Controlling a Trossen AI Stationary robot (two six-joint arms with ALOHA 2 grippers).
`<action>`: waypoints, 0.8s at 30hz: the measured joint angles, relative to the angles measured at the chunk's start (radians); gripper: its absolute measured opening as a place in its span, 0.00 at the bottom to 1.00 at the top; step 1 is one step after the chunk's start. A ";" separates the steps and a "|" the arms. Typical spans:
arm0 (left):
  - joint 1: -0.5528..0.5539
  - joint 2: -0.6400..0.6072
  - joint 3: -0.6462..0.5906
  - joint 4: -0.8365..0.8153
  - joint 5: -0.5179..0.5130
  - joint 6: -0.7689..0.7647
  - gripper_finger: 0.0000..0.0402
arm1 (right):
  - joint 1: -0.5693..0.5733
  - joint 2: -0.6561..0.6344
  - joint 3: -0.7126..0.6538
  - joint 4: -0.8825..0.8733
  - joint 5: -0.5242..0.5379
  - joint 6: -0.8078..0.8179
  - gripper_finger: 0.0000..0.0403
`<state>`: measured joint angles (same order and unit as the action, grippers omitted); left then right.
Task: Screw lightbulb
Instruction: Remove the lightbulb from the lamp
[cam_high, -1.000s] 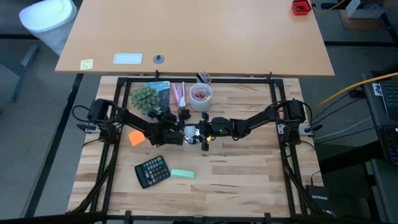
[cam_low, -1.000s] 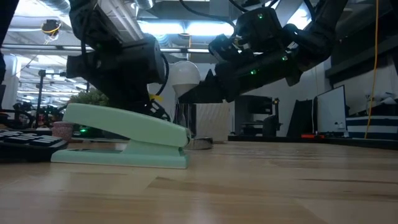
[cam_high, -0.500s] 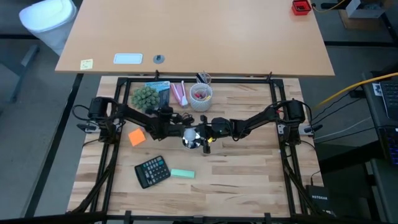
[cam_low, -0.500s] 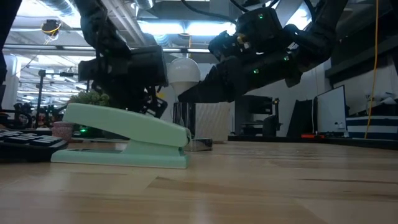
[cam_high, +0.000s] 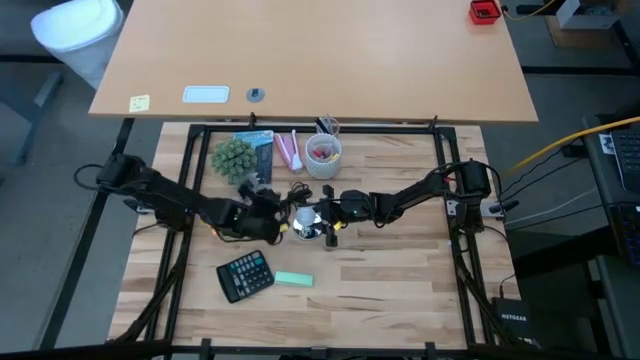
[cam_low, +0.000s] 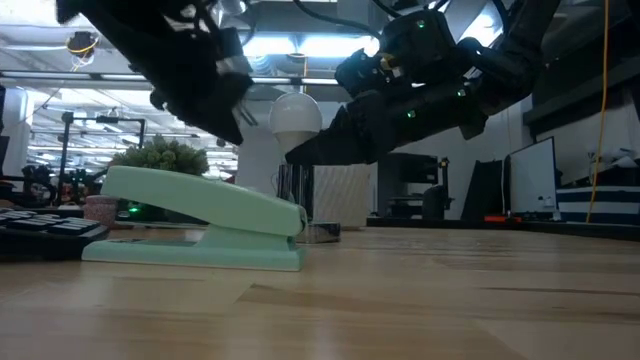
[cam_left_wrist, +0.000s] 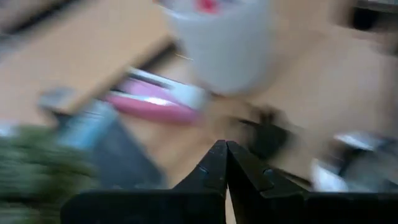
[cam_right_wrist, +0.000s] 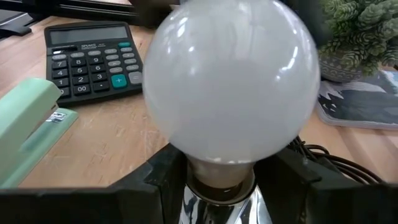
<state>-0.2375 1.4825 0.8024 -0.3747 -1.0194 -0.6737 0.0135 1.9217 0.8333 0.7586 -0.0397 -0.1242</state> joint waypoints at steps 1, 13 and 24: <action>-0.016 -0.013 0.000 0.007 0.064 -0.002 0.00 | 0.000 0.000 0.000 0.000 0.002 0.000 0.43; -0.104 0.109 0.000 0.149 0.246 -0.090 0.00 | -0.001 0.000 0.000 0.019 -0.026 -0.008 0.43; -0.089 0.179 0.000 0.151 0.245 -0.112 0.00 | -0.001 0.000 0.000 0.101 -0.032 -0.013 0.43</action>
<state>-0.3264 1.6611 0.8021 -0.2235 -0.7740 -0.7853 0.0124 1.9217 0.8333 0.8594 -0.0719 -0.1368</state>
